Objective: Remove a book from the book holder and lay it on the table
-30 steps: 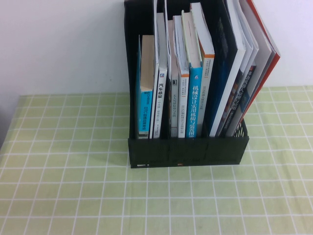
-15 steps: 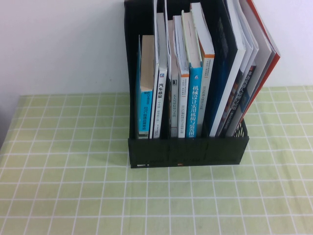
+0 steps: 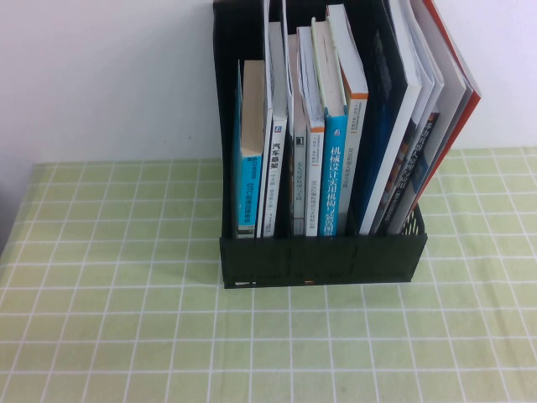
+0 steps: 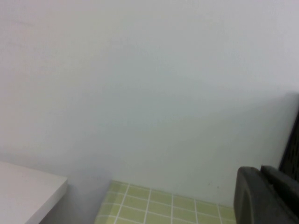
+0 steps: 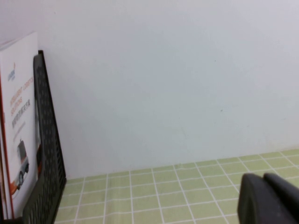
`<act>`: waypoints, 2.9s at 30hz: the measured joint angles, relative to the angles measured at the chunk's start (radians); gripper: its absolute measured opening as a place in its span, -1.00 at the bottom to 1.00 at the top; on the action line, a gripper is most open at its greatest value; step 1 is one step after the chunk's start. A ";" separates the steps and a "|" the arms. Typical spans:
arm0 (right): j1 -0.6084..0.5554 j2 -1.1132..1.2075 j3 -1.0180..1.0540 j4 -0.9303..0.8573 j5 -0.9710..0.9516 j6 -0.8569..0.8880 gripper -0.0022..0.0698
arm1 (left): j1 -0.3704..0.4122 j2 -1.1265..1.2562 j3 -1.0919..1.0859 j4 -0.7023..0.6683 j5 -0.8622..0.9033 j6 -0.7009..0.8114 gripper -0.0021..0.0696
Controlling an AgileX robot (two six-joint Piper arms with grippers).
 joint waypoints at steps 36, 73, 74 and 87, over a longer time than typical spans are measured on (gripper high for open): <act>0.000 0.000 -0.222 -0.174 -0.501 0.318 -0.95 | 0.000 0.005 -0.130 -0.007 -0.268 -0.201 -0.95; 0.145 0.556 -0.776 -0.031 0.773 0.147 -0.95 | -0.172 0.637 -0.673 -0.050 0.518 0.097 -0.95; 0.145 0.561 -0.776 0.006 0.782 0.104 -0.95 | -0.189 0.649 -0.673 -0.084 0.518 0.141 -0.95; 0.232 0.738 -0.776 0.297 0.815 -0.309 -0.95 | -0.286 0.928 -0.830 -0.534 0.577 0.655 -0.95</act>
